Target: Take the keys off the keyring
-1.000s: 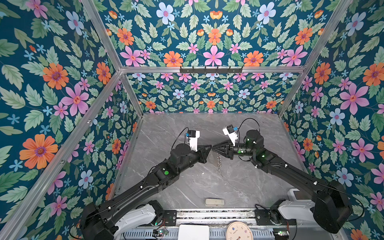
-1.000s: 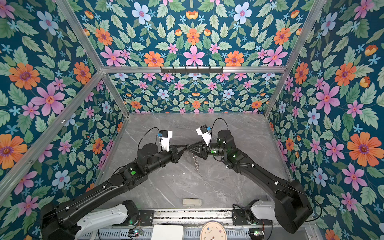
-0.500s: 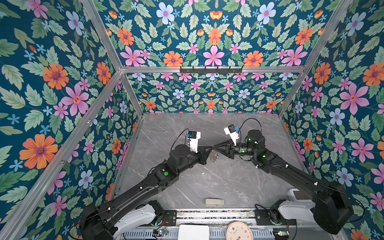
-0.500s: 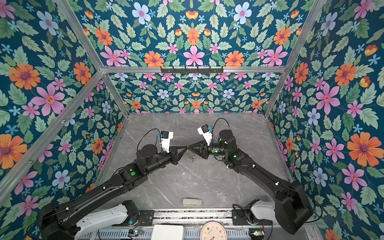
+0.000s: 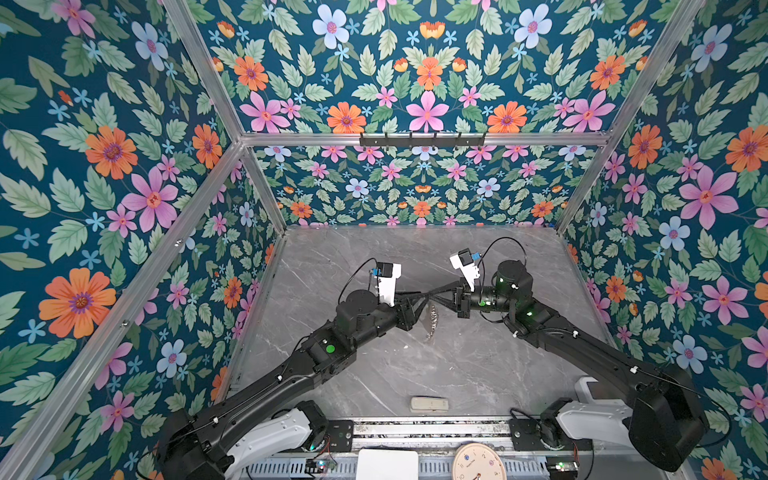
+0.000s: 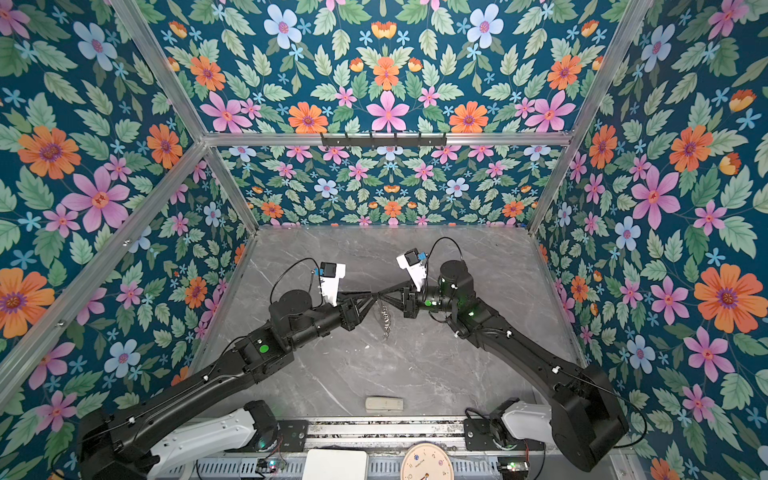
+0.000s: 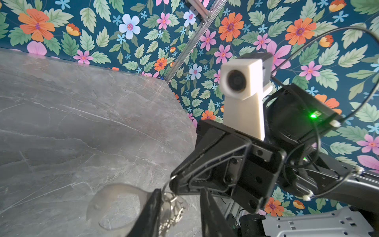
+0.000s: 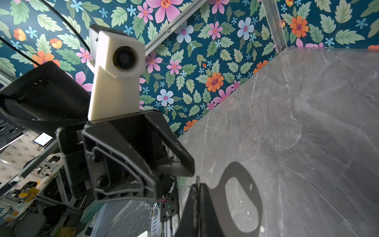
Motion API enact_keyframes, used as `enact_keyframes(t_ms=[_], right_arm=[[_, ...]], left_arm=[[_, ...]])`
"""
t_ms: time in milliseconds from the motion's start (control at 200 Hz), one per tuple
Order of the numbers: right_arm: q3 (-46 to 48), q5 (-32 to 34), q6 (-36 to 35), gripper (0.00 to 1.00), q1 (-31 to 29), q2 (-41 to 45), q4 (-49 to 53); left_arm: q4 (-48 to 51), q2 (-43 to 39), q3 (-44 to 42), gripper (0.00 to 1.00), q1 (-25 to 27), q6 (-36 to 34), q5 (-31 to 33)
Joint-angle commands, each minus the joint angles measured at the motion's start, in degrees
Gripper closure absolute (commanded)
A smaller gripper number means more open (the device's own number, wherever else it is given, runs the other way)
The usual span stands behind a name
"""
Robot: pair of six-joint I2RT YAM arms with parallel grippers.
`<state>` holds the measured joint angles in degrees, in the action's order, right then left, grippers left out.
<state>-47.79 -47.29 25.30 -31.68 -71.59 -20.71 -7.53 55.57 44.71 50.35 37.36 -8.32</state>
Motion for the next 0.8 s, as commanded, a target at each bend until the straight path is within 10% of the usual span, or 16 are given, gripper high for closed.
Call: enact_keyframes(t_ms=[0, 375, 795], right_arm=[[0.39, 1.56, -0.21, 1.0, -0.06, 1.3, -1.06], [1.98, 1.46, -0.53, 1.0, -0.03, 6.1, -1.58], [5.3, 3.39, 1.85, 1.0, -0.02, 10.96, -9.23]], left_arm=[[-1.13, -1.85, -0.05, 0.56, 0.04, -1.33, 2.68], [0.89, -5.44, -2.47, 0.38, 0.01, -8.16, 0.72], [-4.95, -6.09, -5.02, 0.58, 0.09, -10.46, -7.24]])
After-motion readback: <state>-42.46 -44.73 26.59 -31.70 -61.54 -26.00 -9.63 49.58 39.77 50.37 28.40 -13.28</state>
